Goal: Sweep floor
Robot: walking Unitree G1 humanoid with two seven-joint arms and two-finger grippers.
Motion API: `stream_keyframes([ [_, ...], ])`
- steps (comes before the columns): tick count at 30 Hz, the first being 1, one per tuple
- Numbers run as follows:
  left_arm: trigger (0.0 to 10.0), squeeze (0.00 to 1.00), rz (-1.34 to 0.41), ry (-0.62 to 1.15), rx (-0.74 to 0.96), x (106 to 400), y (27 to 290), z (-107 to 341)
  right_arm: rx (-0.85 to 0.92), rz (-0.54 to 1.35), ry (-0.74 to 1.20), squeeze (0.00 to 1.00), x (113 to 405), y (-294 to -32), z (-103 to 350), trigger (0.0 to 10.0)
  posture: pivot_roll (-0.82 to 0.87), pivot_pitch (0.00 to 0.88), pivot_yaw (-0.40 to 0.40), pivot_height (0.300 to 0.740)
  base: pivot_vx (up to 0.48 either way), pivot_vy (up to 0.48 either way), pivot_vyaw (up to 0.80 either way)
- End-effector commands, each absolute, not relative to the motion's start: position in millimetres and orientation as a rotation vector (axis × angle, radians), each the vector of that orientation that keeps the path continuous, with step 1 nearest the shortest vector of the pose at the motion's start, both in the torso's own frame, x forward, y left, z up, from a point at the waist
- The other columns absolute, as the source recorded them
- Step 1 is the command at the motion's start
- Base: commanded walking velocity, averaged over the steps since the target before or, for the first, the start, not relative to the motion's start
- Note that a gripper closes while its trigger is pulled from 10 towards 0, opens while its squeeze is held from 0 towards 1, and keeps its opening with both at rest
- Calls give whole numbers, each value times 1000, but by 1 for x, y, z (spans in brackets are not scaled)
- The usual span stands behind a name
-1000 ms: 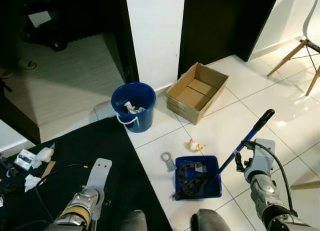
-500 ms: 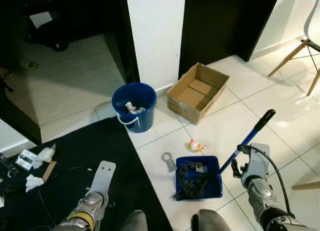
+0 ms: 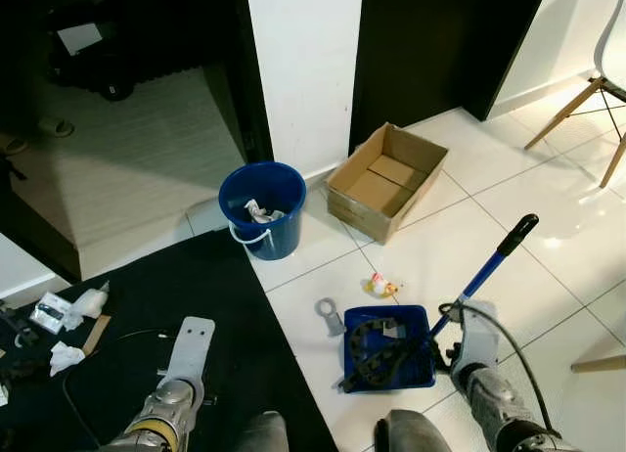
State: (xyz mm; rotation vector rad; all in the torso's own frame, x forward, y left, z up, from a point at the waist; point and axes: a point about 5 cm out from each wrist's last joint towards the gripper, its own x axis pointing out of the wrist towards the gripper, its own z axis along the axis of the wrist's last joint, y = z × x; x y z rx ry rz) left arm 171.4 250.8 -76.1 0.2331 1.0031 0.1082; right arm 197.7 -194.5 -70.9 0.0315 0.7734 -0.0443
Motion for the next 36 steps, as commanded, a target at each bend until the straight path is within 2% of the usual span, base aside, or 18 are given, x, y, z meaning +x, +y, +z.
stream_keyframes([
  [1, 10000, 0, 161, 992, 216, 167, 256, -76, 17, -31, 810, 0, 191, -192, -76, 10000, 43, 0, -3, 740, 0, 0, 0],
  [3, 10000, 0, 176, 992, 213, 167, 257, -76, 22, -22, 822, 0, 189, -190, -77, 10000, 42, 0, -4, 740, 0, 0, 0],
  [9, 10000, 0, 206, 985, 232, 168, 257, -76, -129, 80, 851, 0, 186, -189, -79, 10000, 46, 0, -24, 740, 0, 0, 0],
  [14, 10000, 0, 214, 936, 227, 174, 254, -73, -130, 57, 842, 0, 186, -192, -78, 10000, 44, 0, -31, 740, 0, 0, 0],
  [36, 10000, 0, 188, 912, 210, 182, 243, -72, -39, 33, 823, 0, 180, -190, -80, 10000, 26, 0, -7, 740, 0, 0, 0],
])
